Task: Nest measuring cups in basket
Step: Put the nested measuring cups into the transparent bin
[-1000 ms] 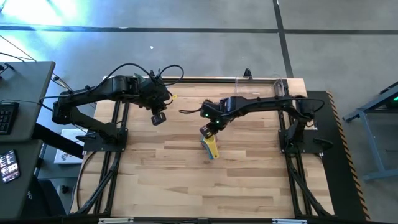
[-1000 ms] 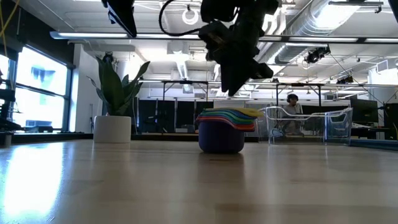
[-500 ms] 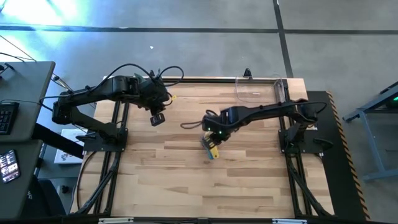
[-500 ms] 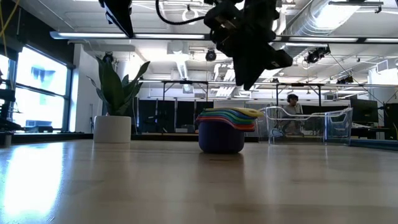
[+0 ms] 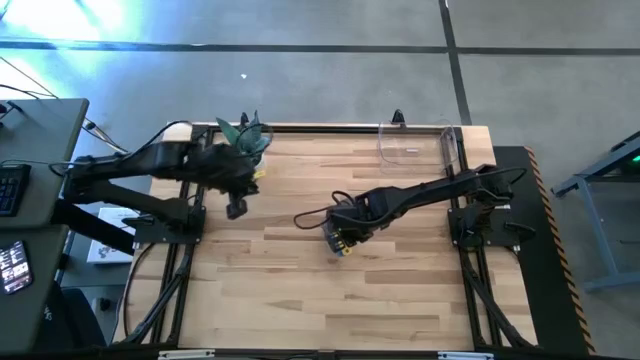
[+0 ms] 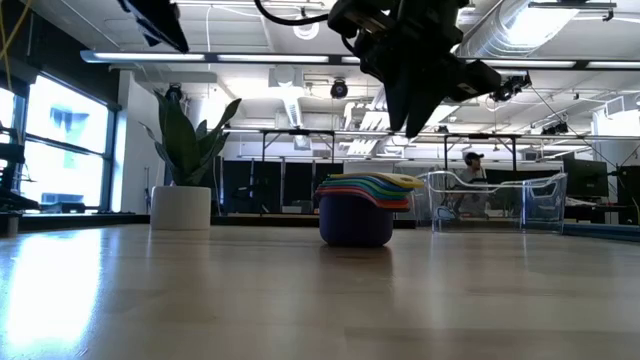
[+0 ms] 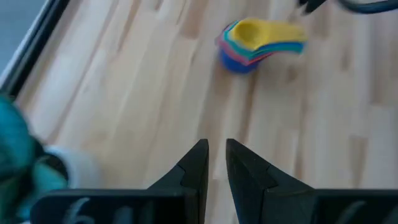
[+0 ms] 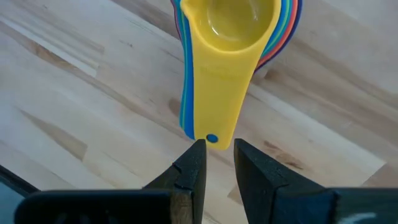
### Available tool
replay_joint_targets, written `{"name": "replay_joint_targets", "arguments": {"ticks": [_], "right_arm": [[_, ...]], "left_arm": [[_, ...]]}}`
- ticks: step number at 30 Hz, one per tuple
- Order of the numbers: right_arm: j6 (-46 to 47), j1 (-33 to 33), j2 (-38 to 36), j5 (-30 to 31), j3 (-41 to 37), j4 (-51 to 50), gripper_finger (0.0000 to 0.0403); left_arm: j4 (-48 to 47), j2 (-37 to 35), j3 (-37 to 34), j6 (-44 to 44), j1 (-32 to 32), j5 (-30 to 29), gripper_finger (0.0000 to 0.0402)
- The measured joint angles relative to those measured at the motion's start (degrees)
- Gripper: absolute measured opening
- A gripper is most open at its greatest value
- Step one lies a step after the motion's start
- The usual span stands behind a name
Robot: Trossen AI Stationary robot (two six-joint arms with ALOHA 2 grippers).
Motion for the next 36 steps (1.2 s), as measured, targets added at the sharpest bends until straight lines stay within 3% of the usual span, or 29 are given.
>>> {"name": "replay_joint_targets", "arguments": {"ticks": [11, 21, 27, 36], "right_arm": [[1.88, 0.43, 0.0, -1.1, -0.02, 2.46, 0.0074], [1.89, 0.19, 0.0, -2.24, -0.04, 6.43, 0.0074], [1.89, 0.19, 0.0, -2.88, -0.04, 7.98, 0.0074], [4.23, 0.19, 0.0, -4.35, -0.07, 9.79, 0.0074]], "left_arm": [[31.18, -25.62, -27.38, -3.87, -5.61, 0.64, 0.0046], [47.73, -42.13, -43.86, -0.19, -6.91, 0.43, 0.0046], [53.15, -48.26, -51.16, 2.58, -6.91, -0.1, 0.0046], [53.55, -53.56, -59.47, 4.28, -6.89, -3.94, 0.0046]]}}
